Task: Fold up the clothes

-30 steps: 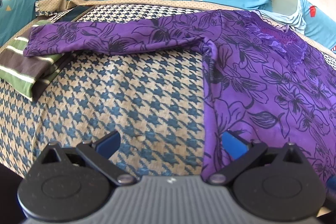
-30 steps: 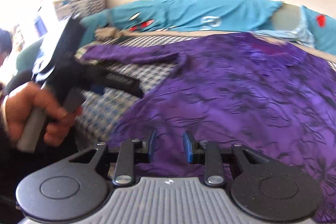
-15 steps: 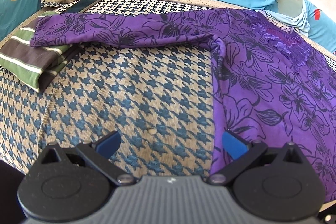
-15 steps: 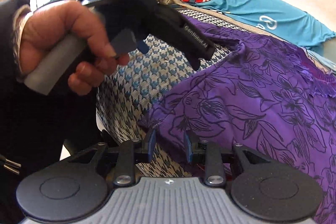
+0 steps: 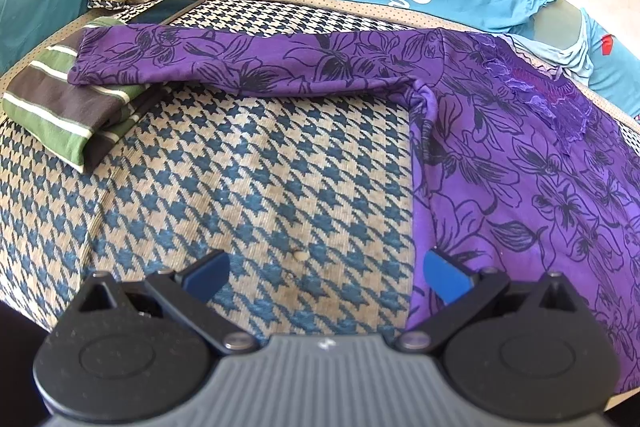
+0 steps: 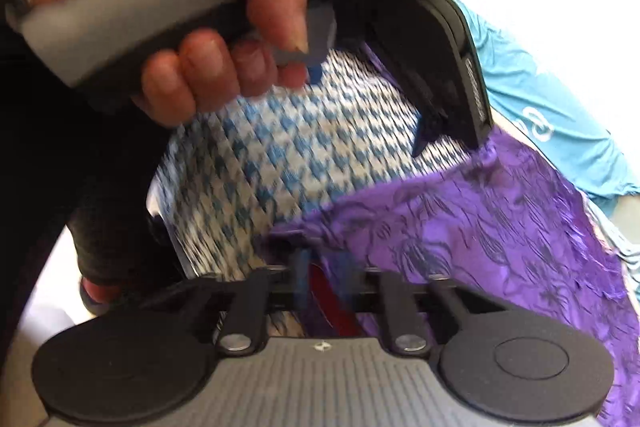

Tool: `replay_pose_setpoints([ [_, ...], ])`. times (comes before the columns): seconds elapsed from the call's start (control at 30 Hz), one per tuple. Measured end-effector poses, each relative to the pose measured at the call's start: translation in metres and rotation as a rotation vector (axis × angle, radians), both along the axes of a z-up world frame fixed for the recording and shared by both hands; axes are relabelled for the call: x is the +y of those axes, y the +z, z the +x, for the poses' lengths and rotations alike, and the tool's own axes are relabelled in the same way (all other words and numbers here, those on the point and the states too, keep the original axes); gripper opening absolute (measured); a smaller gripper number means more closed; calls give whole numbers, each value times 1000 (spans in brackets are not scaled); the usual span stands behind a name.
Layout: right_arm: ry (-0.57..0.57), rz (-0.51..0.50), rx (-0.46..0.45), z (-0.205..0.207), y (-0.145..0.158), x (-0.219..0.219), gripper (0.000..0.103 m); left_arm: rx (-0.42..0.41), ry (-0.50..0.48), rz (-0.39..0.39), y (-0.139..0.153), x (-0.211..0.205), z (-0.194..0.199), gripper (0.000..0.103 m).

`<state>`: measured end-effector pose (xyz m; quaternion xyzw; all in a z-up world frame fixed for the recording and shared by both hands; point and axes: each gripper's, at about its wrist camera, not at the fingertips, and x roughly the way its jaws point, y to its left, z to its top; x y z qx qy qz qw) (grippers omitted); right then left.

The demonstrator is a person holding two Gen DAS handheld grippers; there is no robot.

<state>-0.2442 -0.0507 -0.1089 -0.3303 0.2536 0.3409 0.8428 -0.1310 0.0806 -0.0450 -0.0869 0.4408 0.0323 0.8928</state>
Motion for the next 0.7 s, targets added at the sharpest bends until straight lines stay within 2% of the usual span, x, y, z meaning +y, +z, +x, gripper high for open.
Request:
replay_pose_setpoints([
  [0.1,-1,38,23,4,3,3,5,-5,10,-6,2,2,0,103],
  [0.23,0,177,129,8,15,6,5,-23,29,-8,6,8,-1,103],
  [0.43,26,248,208,9,21,18,5,-65,71,11,16,18,-1,103],
  [0.57,127,311,307,5,25,27,2,-84,77,28,22,21,-1,103],
  [0.7,143,221,214,-6,20,30,2,-94,77,39,25,23,-1,103],
])
